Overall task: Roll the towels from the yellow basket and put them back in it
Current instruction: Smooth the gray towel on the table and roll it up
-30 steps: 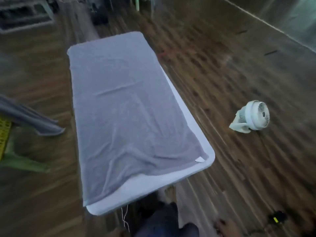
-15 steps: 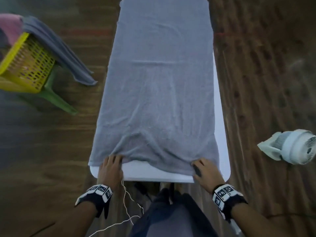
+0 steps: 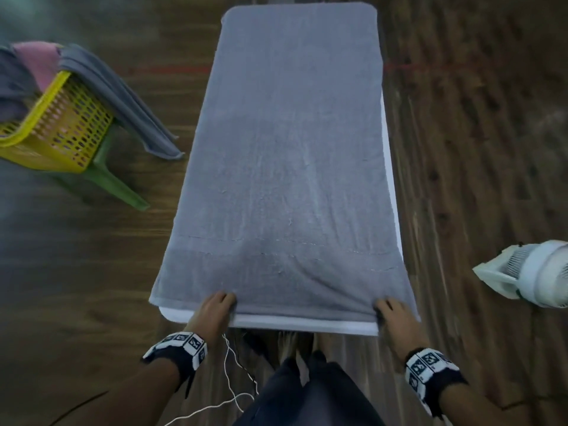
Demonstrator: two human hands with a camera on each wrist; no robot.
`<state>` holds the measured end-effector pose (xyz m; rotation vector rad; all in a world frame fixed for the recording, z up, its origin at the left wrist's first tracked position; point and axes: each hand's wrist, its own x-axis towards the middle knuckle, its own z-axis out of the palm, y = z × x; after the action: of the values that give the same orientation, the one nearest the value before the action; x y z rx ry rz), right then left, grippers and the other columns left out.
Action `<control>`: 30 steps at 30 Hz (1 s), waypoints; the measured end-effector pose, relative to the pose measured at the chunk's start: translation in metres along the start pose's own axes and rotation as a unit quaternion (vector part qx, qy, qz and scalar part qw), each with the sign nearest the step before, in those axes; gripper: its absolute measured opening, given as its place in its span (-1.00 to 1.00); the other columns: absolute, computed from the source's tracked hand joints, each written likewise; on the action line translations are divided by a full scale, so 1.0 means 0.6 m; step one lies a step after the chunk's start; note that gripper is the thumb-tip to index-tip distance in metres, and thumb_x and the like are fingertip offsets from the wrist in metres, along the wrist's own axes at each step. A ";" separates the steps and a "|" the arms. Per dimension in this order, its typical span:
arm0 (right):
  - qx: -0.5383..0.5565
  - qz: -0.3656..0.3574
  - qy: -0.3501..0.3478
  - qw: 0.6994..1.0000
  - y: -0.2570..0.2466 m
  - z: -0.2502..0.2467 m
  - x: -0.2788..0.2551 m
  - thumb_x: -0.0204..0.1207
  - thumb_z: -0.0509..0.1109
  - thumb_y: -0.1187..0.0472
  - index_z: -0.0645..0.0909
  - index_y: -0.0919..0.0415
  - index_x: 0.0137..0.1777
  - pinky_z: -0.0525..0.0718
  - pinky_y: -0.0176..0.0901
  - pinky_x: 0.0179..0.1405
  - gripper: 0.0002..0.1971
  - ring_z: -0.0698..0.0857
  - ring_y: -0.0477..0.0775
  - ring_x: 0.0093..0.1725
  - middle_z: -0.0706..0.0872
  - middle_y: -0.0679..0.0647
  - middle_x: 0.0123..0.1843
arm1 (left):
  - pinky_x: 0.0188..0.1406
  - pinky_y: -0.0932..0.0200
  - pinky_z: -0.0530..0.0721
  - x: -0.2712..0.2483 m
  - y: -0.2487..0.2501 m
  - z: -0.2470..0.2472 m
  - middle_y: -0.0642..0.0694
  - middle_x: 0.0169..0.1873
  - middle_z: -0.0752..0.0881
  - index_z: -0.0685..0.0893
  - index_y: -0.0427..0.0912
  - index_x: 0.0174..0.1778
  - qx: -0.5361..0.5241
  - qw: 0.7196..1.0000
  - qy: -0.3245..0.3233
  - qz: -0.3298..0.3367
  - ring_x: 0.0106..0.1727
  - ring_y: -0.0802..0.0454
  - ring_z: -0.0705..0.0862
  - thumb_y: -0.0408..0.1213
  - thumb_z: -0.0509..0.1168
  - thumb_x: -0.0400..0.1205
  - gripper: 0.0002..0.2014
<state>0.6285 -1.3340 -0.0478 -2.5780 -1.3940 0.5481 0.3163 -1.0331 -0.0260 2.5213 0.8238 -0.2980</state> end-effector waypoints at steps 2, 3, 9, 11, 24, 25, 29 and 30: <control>0.016 0.070 -0.014 0.997 0.018 -0.006 -0.010 -0.04 0.58 0.57 0.65 0.26 -0.14 0.65 0.04 -0.43 -0.56 0.62 0.31 -0.36 0.66 0.21 -0.23 | -0.33 0.08 0.63 0.004 0.018 0.008 -0.09 -0.29 0.61 0.46 -0.06 -0.13 0.001 0.999 -0.018 0.046 -0.30 -0.15 0.64 -0.52 0.52 0.18 -0.52; 0.026 0.106 -0.021 0.994 0.023 -0.009 -0.014 -0.01 0.56 0.57 0.66 0.30 -0.16 0.64 0.08 -0.41 -0.61 0.61 0.34 -0.36 0.67 0.26 -0.23 | -0.36 0.08 0.64 0.005 0.027 0.009 -0.08 -0.30 0.61 0.46 -0.06 -0.15 0.007 0.998 -0.022 0.061 -0.32 -0.13 0.64 -0.52 0.54 0.13 -0.49; 0.010 0.135 0.017 0.991 -0.011 -0.003 -0.041 0.07 0.65 0.27 0.67 0.15 -0.03 0.67 0.10 -0.27 -0.57 0.65 0.31 -0.16 0.68 0.17 -0.06 | -0.21 0.01 0.59 -0.023 0.015 -0.004 -0.03 -0.18 0.60 0.57 -0.04 -0.14 0.048 0.998 0.031 -0.024 -0.18 -0.09 0.59 -0.37 0.49 0.27 -0.67; 0.010 0.083 0.030 0.996 -0.033 0.004 -0.038 0.13 0.65 0.11 0.65 0.05 0.09 0.69 0.10 -0.16 -0.51 0.67 0.20 -0.04 0.67 0.06 0.04 | -0.17 -0.03 0.60 -0.035 -0.018 -0.009 -0.04 -0.14 0.61 0.60 -0.08 -0.09 0.042 0.994 0.055 -0.084 -0.13 -0.11 0.60 -0.43 0.45 0.33 -0.70; 0.011 0.080 -0.028 0.996 -0.008 0.008 -0.020 0.37 0.39 0.45 0.51 0.04 0.13 0.67 0.10 -0.16 -0.61 0.63 0.23 -0.05 0.54 0.07 0.05 | -0.21 0.13 0.40 -0.057 -0.044 -0.046 0.04 -0.23 0.55 0.53 -0.07 -0.07 -0.004 0.989 0.071 -0.129 -0.22 0.00 0.54 -0.39 0.36 0.50 -0.81; 0.000 0.083 -0.029 0.996 -0.003 0.008 -0.023 0.28 0.42 0.50 0.54 0.07 0.06 0.66 0.11 -0.24 -0.59 0.64 0.25 -0.11 0.55 0.10 -0.01 | -0.21 0.13 0.39 -0.057 -0.040 -0.050 0.02 -0.23 0.56 0.55 -0.08 -0.06 -0.004 0.989 0.074 -0.127 -0.22 0.00 0.53 -0.41 0.37 0.47 -0.79; -0.043 0.127 -0.038 0.990 0.001 -0.008 -0.044 -0.05 0.64 0.42 0.63 0.12 -0.27 0.55 0.05 -0.49 -0.63 0.61 0.25 -0.33 0.61 0.15 -0.23 | -0.21 0.13 0.43 -0.060 -0.044 -0.051 -0.04 -0.21 0.65 0.65 -0.11 -0.10 0.003 0.990 0.074 -0.116 -0.17 -0.07 0.63 -0.50 0.42 0.38 -0.74; -0.038 0.141 -0.022 0.989 -0.003 -0.011 -0.048 0.03 0.64 0.35 0.63 0.12 -0.24 0.56 0.07 -0.43 -0.67 0.61 0.25 -0.28 0.62 0.14 -0.19 | -0.21 0.12 0.46 -0.062 -0.050 -0.046 -0.04 -0.22 0.66 0.66 -0.10 -0.12 0.006 0.991 0.070 -0.110 -0.17 -0.08 0.63 -0.51 0.43 0.37 -0.74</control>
<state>0.6152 -1.3568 -0.0342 -2.8635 -1.0861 0.6032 0.2702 -1.0166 -0.0004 2.4862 1.1629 -0.1982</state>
